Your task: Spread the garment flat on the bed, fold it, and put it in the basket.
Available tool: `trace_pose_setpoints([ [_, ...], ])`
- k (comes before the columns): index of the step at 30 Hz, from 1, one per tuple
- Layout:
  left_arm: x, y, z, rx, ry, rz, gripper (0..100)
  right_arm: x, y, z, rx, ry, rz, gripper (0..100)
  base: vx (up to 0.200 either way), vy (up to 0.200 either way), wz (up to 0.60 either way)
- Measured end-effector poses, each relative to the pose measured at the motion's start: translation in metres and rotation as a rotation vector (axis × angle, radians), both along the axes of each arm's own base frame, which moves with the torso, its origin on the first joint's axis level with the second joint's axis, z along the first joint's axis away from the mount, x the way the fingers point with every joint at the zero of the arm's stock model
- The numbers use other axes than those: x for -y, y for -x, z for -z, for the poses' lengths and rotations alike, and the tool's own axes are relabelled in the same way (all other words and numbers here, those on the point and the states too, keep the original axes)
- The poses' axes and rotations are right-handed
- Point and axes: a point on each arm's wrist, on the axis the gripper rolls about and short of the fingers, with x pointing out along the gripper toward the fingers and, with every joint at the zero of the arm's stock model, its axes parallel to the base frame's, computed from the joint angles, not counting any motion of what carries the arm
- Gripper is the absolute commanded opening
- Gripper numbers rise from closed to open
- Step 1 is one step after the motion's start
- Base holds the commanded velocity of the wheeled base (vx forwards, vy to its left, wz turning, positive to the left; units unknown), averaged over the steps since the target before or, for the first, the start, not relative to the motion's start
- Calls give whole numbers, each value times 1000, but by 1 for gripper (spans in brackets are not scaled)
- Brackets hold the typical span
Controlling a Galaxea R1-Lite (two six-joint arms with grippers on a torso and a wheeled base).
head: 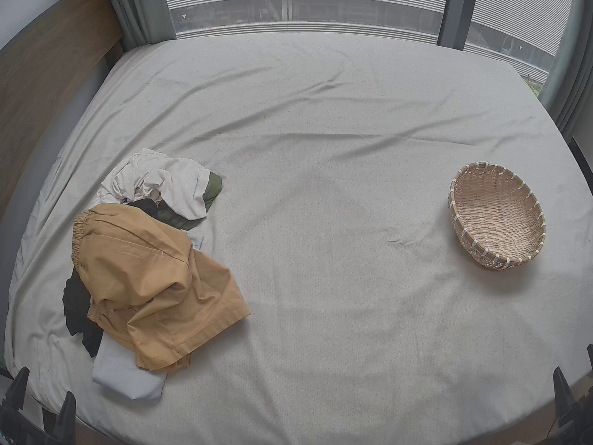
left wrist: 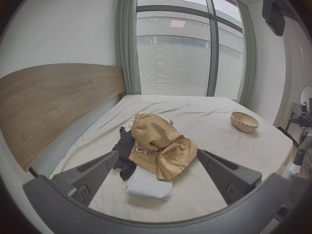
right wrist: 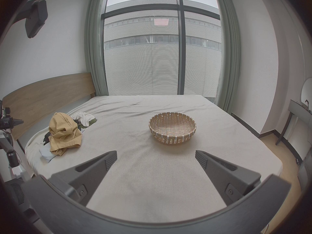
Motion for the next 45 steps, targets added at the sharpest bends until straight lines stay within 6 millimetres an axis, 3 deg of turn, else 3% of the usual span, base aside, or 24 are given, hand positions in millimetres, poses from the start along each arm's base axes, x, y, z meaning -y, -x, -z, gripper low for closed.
trace_pose_setpoints([
  [8,0,0,-1,9,-1,1,100,0,0,0,1,0,0,100,0,0,0],
  [11,0,2,-10,39,3,2,100,0,0,0,1,-1,0,100,0,0,0],
  [14,0,7,-30,94,7,5,100,0,0,0,1,-1,1,100,0,0,0],
  [18,-1,18,-73,184,11,31,100,0,0,0,1,-2,1,100,0,0,0],
  [23,0,14,-97,162,42,153,100,0,0,0,1,-3,0,100,0,0,0],
  [35,8,-36,-100,-196,402,385,100,0,0,0,1,-3,1,100,0,0,0],
  [45,16,-74,-75,-438,533,438,100,0,0,0,1,-3,1,100,0,0,0],
])
